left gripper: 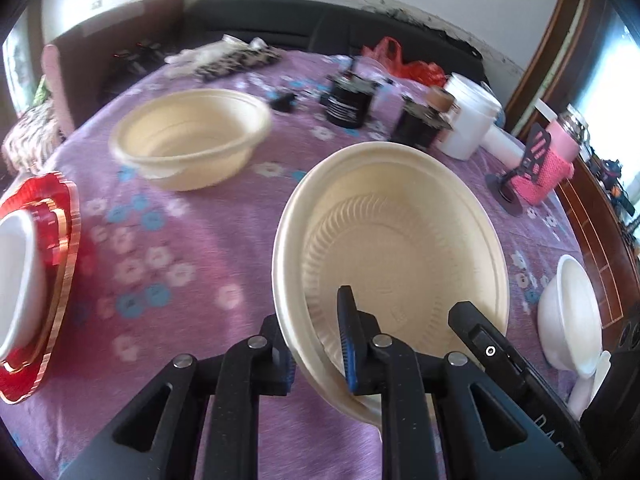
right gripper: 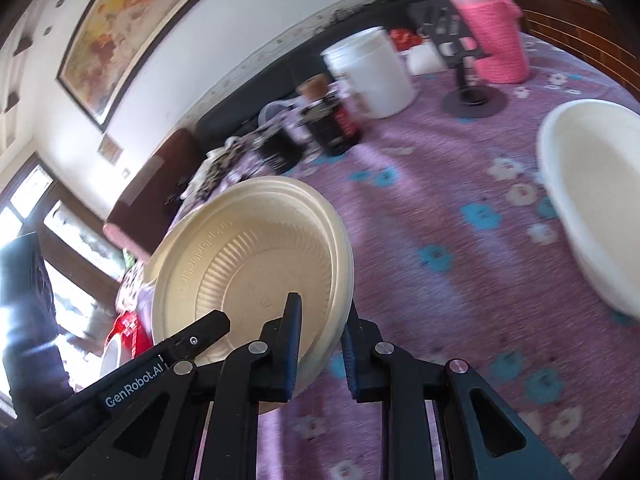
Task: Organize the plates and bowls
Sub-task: 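Carry the beige ribbed bowl with both grippers onto the stacked red plates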
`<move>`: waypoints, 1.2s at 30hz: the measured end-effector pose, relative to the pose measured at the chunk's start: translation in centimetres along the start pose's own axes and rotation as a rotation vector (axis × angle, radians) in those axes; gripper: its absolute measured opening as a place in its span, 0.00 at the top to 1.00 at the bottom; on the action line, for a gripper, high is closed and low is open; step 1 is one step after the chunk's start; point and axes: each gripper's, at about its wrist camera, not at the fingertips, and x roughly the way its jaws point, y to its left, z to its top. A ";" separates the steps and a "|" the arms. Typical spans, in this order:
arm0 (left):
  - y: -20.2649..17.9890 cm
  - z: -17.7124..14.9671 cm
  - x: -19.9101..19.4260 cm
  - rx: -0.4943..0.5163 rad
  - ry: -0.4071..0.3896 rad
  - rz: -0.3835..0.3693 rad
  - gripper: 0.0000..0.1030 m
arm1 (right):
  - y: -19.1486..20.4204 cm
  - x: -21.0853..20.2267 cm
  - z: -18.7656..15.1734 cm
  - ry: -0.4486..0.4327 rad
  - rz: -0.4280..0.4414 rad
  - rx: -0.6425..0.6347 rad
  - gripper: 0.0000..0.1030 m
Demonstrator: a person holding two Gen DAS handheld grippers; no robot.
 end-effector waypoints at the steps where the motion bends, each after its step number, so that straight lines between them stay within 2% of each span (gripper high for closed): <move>1: 0.7 -0.1 -0.6 -0.007 -0.012 0.007 0.83 | 0.5 0.0 -0.2 0.003 0.011 -0.011 0.80; 5: 3.0 -0.4 -2.7 -0.038 -0.038 0.020 0.83 | 2.7 -0.2 -1.1 0.014 0.059 -0.046 0.79; 9: 5.4 -0.5 -5.4 -0.058 -0.072 0.028 0.83 | 6.1 -0.9 -2.0 0.012 0.068 -0.116 0.79; 14: 8.7 -0.5 -8.2 -0.075 -0.121 0.052 0.83 | 9.4 -0.7 -3.1 0.053 0.108 -0.119 0.79; 18: 13.3 -0.4 -10.0 -0.141 -0.140 0.055 0.83 | 13.9 -0.4 -3.8 0.064 0.116 -0.188 0.79; 23: 19.2 -0.4 -11.8 -0.220 -0.159 0.087 0.83 | 19.7 1.7 -5.4 0.133 0.160 -0.249 0.79; 27: 24.2 -0.4 -11.6 -0.304 -0.139 0.117 0.83 | 24.6 4.5 -7.2 0.184 0.150 -0.326 0.79; 30: 26.9 -0.5 -10.7 -0.353 -0.108 0.110 0.83 | 26.9 6.1 -8.4 0.215 0.136 -0.358 0.79; 36: 29.7 -0.5 -8.8 -0.390 -0.065 0.098 0.83 | 28.8 8.4 -9.7 0.252 0.085 -0.401 0.79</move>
